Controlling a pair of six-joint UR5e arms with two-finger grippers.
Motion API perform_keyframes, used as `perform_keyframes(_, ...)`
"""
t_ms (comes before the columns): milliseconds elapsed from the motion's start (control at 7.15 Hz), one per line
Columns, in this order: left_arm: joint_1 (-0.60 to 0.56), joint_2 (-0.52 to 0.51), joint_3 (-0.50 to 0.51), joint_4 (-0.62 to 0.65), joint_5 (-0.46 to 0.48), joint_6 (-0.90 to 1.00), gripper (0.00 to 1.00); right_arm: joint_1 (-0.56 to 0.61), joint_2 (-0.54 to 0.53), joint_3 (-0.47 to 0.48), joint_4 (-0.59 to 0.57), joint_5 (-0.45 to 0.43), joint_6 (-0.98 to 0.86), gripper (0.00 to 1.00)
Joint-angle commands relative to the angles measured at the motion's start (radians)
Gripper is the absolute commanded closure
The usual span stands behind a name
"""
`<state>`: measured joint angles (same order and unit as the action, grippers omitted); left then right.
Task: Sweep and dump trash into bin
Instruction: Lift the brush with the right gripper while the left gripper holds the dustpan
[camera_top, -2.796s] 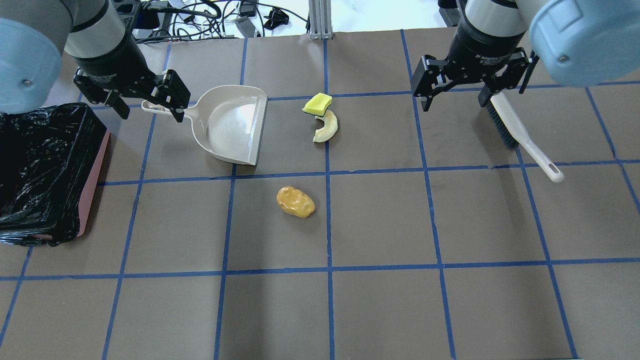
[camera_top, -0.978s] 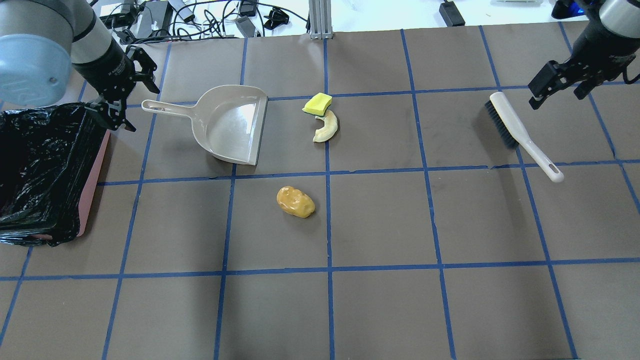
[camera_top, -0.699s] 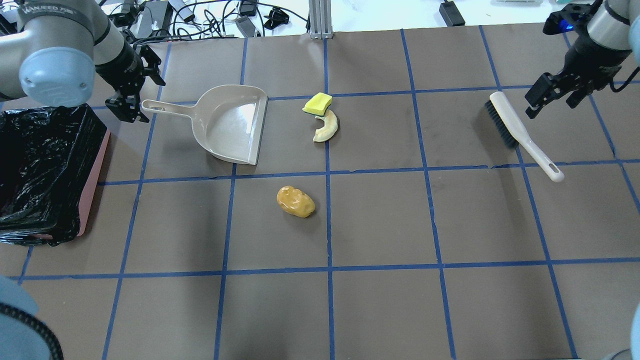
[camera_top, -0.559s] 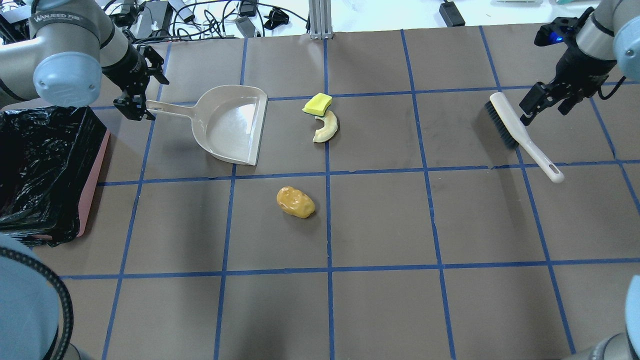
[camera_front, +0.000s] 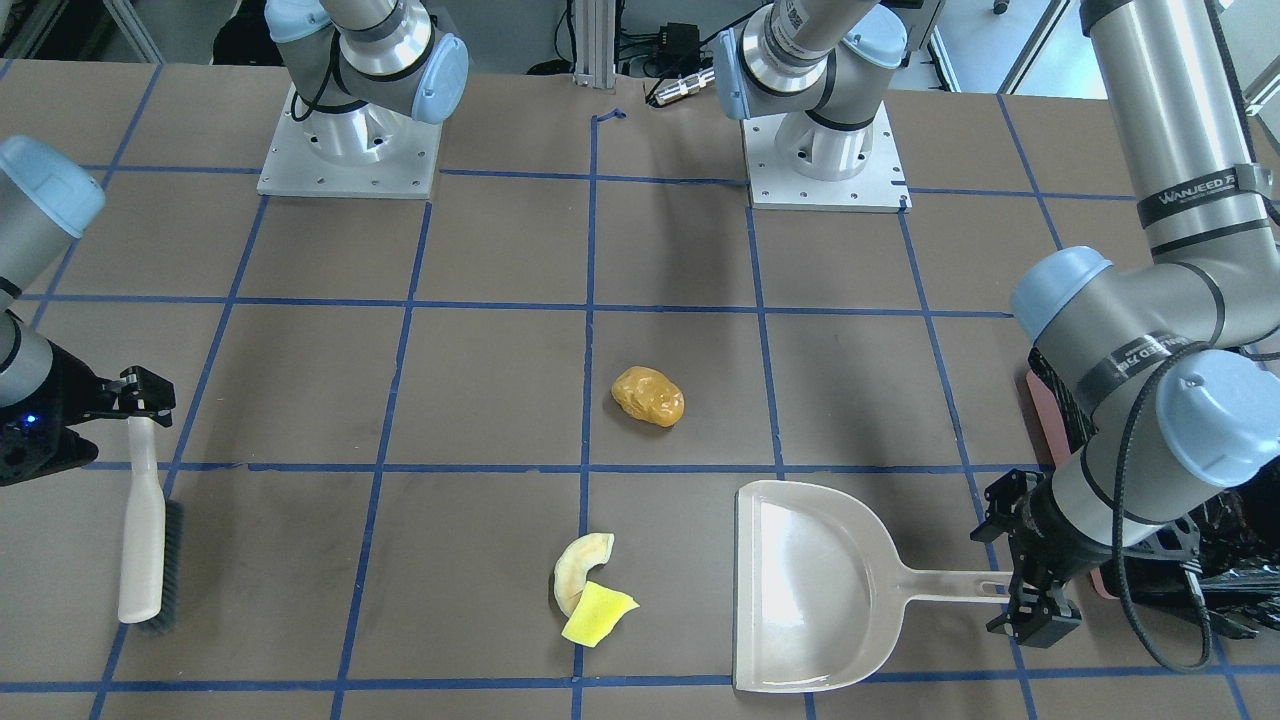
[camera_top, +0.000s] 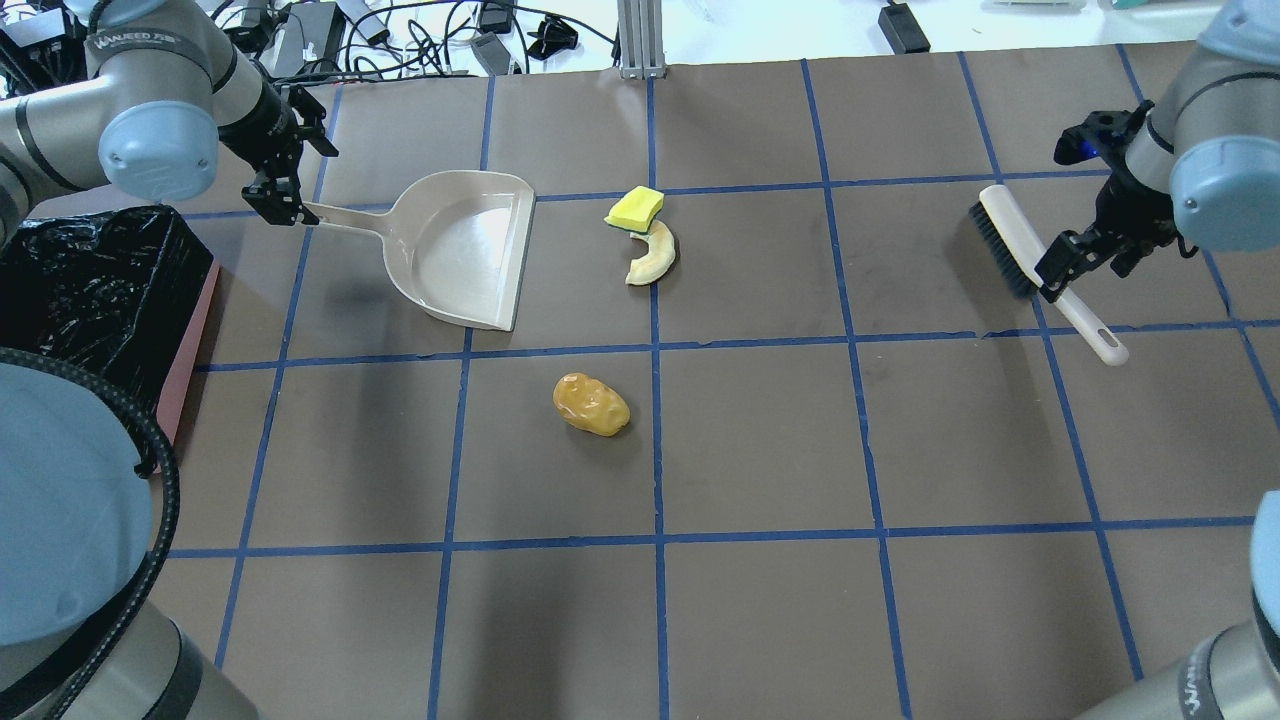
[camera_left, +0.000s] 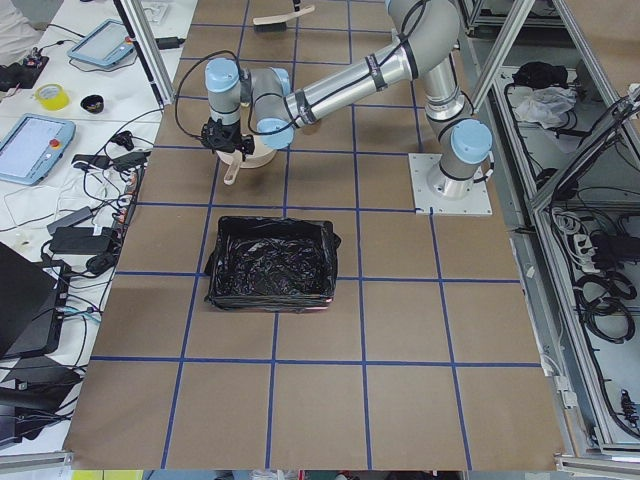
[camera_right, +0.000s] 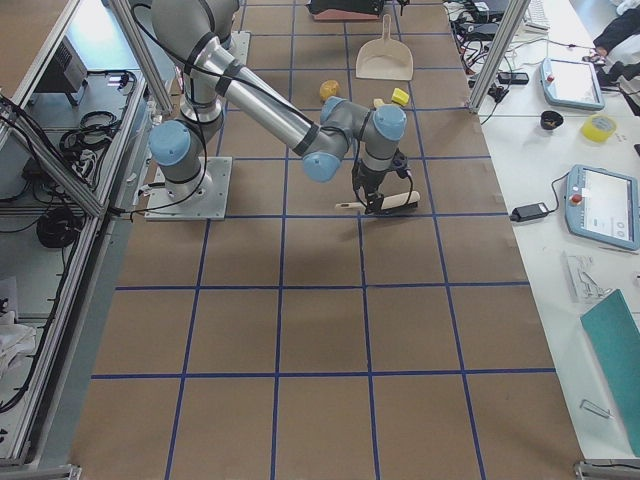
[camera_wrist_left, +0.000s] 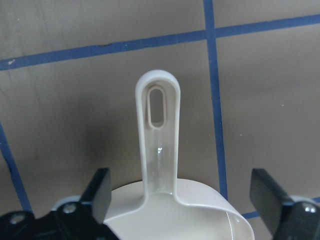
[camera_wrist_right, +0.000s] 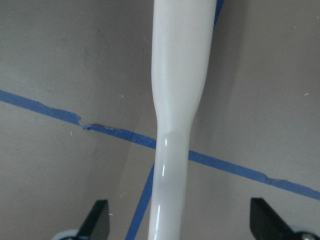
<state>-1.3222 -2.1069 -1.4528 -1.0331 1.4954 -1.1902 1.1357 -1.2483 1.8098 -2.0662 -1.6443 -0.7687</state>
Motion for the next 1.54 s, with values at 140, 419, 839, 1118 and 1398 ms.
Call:
perform_keyframes(140, 0.024, -0.053, 0.002, 0.027, -0.001, -0.002, 0.00, -0.011, -0.051, 0.036, 0.040, 0.006, -0.020, 0.11)
perform_keyframes(419, 0.024, -0.064, -0.004, 0.034, 0.002, -0.005, 0.02, -0.011, -0.042, 0.063, 0.034, 0.006, -0.023, 0.18)
perform_keyframes(839, 0.023, -0.064, -0.017, 0.086, -0.009, 0.000, 0.97, -0.011, -0.039, 0.071, 0.026, -0.002, -0.024, 0.31)
perform_keyframes(1118, 0.023, -0.058, -0.024, 0.088, -0.084, -0.055, 1.00, -0.013, -0.031, 0.071, 0.026, -0.006, -0.026, 0.61)
perform_keyframes(1398, 0.012, -0.038, -0.018, 0.077, -0.045, -0.020, 1.00, -0.013, -0.031, 0.069, 0.026, -0.032, -0.021, 1.00)
